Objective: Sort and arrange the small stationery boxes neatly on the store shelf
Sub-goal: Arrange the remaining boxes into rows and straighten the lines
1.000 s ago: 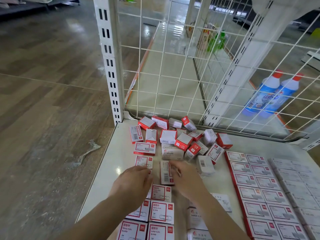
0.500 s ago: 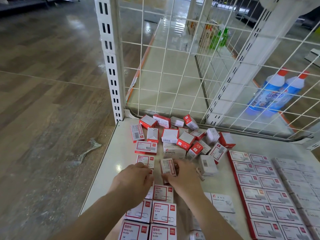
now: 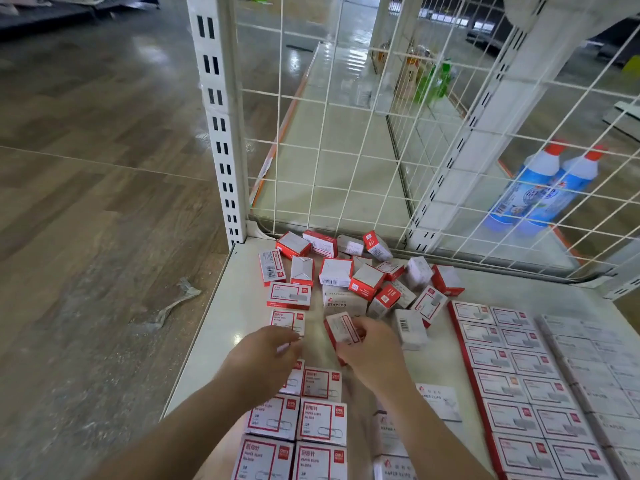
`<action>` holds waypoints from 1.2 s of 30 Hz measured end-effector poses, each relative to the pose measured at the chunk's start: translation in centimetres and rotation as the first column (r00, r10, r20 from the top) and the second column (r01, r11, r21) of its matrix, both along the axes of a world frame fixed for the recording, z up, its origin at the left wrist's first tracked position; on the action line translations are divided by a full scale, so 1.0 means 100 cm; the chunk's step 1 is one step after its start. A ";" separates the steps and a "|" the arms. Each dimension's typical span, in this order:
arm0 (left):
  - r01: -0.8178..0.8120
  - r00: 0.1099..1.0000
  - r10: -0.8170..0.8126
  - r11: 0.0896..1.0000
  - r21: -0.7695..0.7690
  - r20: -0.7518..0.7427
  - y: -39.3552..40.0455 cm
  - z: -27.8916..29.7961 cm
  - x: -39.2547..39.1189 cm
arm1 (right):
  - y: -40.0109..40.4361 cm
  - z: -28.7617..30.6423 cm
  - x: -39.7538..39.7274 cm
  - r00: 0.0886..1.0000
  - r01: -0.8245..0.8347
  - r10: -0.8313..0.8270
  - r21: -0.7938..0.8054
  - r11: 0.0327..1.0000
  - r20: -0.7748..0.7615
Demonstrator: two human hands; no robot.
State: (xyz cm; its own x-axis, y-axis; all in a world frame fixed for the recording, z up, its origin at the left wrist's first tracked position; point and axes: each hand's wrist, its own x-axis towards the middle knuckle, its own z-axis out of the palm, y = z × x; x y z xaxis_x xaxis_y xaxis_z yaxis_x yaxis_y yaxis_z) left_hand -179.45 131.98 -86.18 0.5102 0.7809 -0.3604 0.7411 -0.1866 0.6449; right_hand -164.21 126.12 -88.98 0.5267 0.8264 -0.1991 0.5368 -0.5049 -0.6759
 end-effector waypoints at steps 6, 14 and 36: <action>-0.133 0.984 0.131 0.991 0.012 0.121 -0.009 0.008 0.000 | -0.020 0.032 0.016 0.999 -0.006 0.013 0.145 0.989 -0.043; -0.148 0.950 0.185 0.976 -0.157 0.253 -0.025 0.027 0.025 | -0.058 0.050 0.014 0.960 -0.267 0.250 0.149 0.952 0.124; -0.290 0.898 0.405 0.837 -0.463 0.171 -0.027 0.031 0.022 | -0.086 0.029 0.017 0.836 -0.397 0.214 0.287 0.872 0.505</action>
